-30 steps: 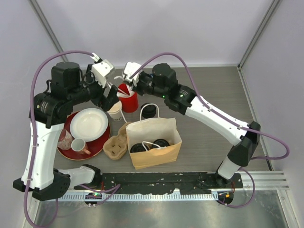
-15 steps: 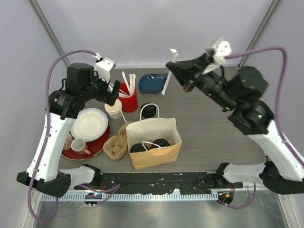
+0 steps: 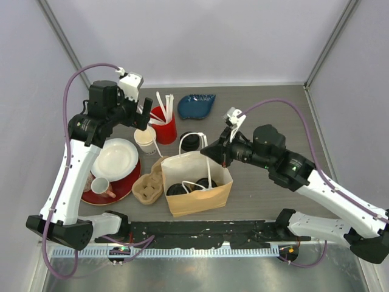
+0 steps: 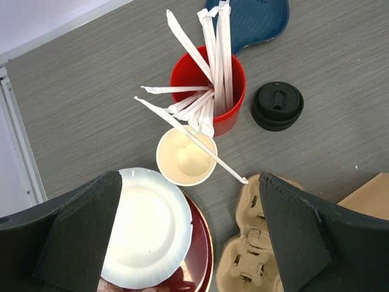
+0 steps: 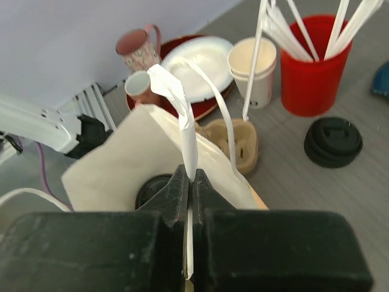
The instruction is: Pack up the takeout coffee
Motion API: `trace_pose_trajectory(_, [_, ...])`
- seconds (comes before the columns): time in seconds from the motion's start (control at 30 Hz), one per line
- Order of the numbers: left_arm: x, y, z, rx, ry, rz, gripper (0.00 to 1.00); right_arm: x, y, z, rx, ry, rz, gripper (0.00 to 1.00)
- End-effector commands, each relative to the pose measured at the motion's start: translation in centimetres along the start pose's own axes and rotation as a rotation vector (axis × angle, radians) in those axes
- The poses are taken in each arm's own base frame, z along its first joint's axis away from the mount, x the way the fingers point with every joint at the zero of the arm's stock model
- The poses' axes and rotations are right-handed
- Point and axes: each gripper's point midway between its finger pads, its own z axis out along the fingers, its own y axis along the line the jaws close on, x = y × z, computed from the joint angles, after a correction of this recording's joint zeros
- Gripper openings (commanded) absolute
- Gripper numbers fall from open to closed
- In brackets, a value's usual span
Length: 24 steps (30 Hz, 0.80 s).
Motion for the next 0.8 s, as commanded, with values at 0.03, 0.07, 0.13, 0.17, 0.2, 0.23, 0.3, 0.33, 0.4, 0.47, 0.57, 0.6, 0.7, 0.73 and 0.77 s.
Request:
trace_pose_trajectory(0.03, [-1.4,0.1,0.0,0.002,-0.062,-0.005,1.00,-0.9,0.7,-0.2,-0.044,-0.079,-0.016,0.01])
trace_pose_trajectory(0.07, [-1.3,0.2,0.0,-0.001,-0.062,-0.004,1.00,-0.3,0.7,-0.2,-0.047,-0.061,-0.019,0.01])
trace_pose_trajectory(0.13, [-1.2,0.2,0.1,-0.002,-0.057,-0.003,1.00,0.6,0.9,-0.4,-0.068,-0.044,-0.016,0.01])
trace_pose_trajectory(0.17, [-1.0,0.2,0.2,-0.003,-0.054,-0.003,0.99,0.7,1.0,-0.5,-0.076,-0.051,-0.012,0.01])
trace_pose_trajectory(0.2, [-1.1,0.2,0.3,-0.001,-0.055,-0.002,0.99,0.7,1.0,-0.6,-0.073,-0.058,-0.013,0.01])
trace_pose_trajectory(0.23, [-1.0,0.2,0.3,-0.003,-0.055,-0.001,0.99,0.9,0.8,-1.1,-0.068,-0.067,-0.013,0.01])
trace_pose_trajectory(0.3, [-1.0,0.3,0.5,-0.004,-0.052,-0.001,0.99,1.2,0.6,-1.3,-0.056,-0.071,-0.014,0.06])
trace_pose_trajectory(0.33, [-1.0,0.3,0.5,-0.004,-0.055,-0.003,0.99,1.8,0.4,-1.4,-0.049,-0.063,-0.012,0.12])
trace_pose_trajectory(0.4, [-1.1,0.2,0.6,-0.004,-0.055,-0.002,0.99,2.3,0.2,-1.7,-0.040,-0.047,-0.013,0.44])
trace_pose_trajectory(0.47, [-1.0,0.3,0.6,-0.006,-0.053,0.001,0.99,2.5,0.0,-1.9,-0.027,-0.035,-0.013,0.68])
trace_pose_trajectory(0.57, [-0.9,0.4,0.7,-0.015,-0.050,-0.001,0.99,1.6,-0.1,-2.5,-0.008,-0.059,-0.029,0.76])
trace_pose_trajectory(0.6, [-0.8,0.6,0.8,-0.025,-0.049,-0.002,1.00,1.1,-0.1,-2.8,-0.002,-0.074,-0.035,0.76])
trace_pose_trajectory(0.7, [-0.4,1.1,1.4,-0.045,-0.041,-0.012,0.99,-0.6,-0.2,-3.7,0.024,-0.117,-0.059,0.77])
trace_pose_trajectory(0.73, [-0.2,1.2,1.7,-0.048,-0.035,-0.023,0.99,-1.4,-0.1,-4.0,0.029,-0.133,-0.066,0.77])
trace_pose_trajectory(0.77, [0.0,1.7,1.9,-0.060,-0.029,-0.037,0.97,-1.6,-0.5,-4.2,0.054,-0.133,-0.075,0.78])
